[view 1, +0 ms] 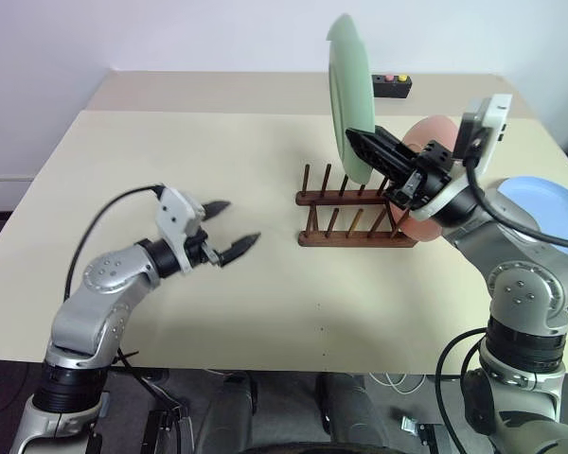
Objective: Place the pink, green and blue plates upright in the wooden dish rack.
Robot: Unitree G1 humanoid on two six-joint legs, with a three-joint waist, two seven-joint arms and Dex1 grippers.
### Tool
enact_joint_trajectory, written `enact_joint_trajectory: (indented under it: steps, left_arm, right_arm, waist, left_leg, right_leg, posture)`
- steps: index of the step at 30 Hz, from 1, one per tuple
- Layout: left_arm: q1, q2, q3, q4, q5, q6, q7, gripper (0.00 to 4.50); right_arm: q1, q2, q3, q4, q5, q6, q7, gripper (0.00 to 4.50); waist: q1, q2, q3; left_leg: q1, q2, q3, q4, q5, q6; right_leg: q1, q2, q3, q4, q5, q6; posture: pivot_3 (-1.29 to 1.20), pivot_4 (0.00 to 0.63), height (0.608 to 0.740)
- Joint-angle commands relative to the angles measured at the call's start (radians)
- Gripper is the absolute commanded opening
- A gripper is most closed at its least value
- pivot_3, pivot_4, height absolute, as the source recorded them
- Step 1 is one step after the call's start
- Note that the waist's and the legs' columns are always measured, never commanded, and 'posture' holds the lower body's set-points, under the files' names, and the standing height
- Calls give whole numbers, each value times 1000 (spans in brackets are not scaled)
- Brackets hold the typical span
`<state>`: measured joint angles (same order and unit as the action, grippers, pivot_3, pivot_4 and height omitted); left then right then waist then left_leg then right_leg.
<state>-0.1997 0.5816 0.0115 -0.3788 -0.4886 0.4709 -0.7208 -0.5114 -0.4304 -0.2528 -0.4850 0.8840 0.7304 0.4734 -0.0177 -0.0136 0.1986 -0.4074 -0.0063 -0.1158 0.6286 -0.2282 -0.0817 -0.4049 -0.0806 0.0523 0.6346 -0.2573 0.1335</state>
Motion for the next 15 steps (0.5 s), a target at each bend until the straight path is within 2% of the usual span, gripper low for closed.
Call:
enact_joint_trajectory:
  steps: [1, 8, 15]
  left_arm:
    - [8, 24, -4, -61, -18, -18, -56, 4463]
    - [5, 10, -18, -57, 7, -16, -59, 4463]
    - [8, 10, -25, -59, 21, -15, -56, 4463]
  right_arm:
    - [6, -21, -44, -37, 64, 9, -28, 0]
    - [8, -30, -99, 11, 193, 46, -97, 0]
    - [28, -43, -94, 36, 226, 56, -122, 0]
  waist:
    - [0, 0, 0]
    - [0, 0, 0]
    - [0, 0, 0]
  left_leg:
    - [0, 0, 0, 0, 0, 0]
    - [0, 0, 0, 0, 0, 0]
    - [0, 0, 0, 0, 0, 0]
  right_leg:
    - [0, 0, 0, 0, 0, 0]
    - [0, 0, 0, 0, 0, 0]
    - [0, 0, 0, 0, 0, 0]
  posture:
    - [0, 150, 734]
    - [0, 150, 734]
    - [0, 150, 734]
